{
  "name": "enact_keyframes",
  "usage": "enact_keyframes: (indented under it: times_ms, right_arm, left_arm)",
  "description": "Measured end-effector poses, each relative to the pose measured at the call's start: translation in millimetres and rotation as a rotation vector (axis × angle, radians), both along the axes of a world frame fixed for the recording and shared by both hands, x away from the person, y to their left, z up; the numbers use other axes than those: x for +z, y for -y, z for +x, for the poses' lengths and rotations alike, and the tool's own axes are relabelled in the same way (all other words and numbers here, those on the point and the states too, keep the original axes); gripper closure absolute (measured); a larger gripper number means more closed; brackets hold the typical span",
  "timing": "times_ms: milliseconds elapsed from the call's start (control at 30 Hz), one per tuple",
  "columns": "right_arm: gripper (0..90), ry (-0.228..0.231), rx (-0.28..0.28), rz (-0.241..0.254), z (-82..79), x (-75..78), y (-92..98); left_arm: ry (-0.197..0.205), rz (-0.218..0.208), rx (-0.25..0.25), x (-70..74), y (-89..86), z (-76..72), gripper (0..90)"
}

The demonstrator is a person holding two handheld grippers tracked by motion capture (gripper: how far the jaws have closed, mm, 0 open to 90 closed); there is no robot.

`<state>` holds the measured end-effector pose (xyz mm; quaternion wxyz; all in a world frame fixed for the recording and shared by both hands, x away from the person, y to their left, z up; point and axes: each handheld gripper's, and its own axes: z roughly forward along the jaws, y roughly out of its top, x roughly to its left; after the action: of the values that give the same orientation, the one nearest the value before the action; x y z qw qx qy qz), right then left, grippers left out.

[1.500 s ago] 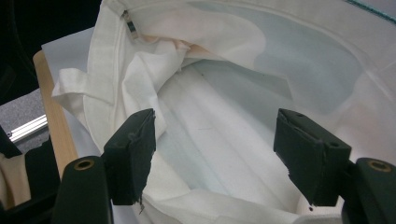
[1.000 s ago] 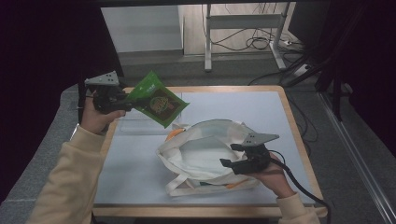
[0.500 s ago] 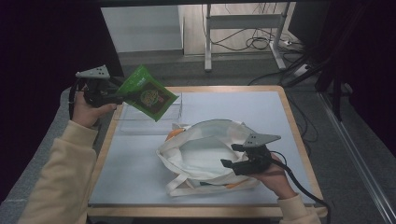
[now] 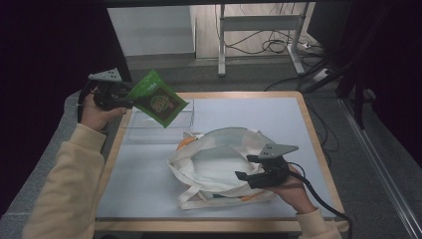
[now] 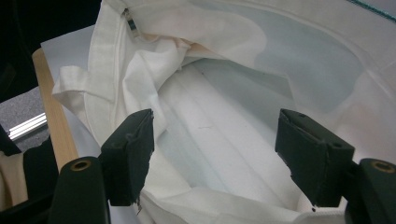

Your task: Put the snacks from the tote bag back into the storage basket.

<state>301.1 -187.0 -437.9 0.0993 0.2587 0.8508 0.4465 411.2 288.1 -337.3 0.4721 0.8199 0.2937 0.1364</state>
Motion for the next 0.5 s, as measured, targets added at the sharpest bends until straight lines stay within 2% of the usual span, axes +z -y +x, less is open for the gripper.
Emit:
enact_keyframes:
  times_ms: [400, 500]
  right_arm:
    - [28.5, 0.003, 0.003, 0.003, -2.1, -0.2, -0.9]
    - [28.5, 0.004, 0.005, 0.004, -2.6, -0.5, -1.2]
  left_arm:
    - [-0.014, 0.041, 0.019, -11.4, -0.8, 23.4, 76.9]
    - [-0.014, 0.070, 0.016, -11.9, 0.2, 29.6, 76.9]
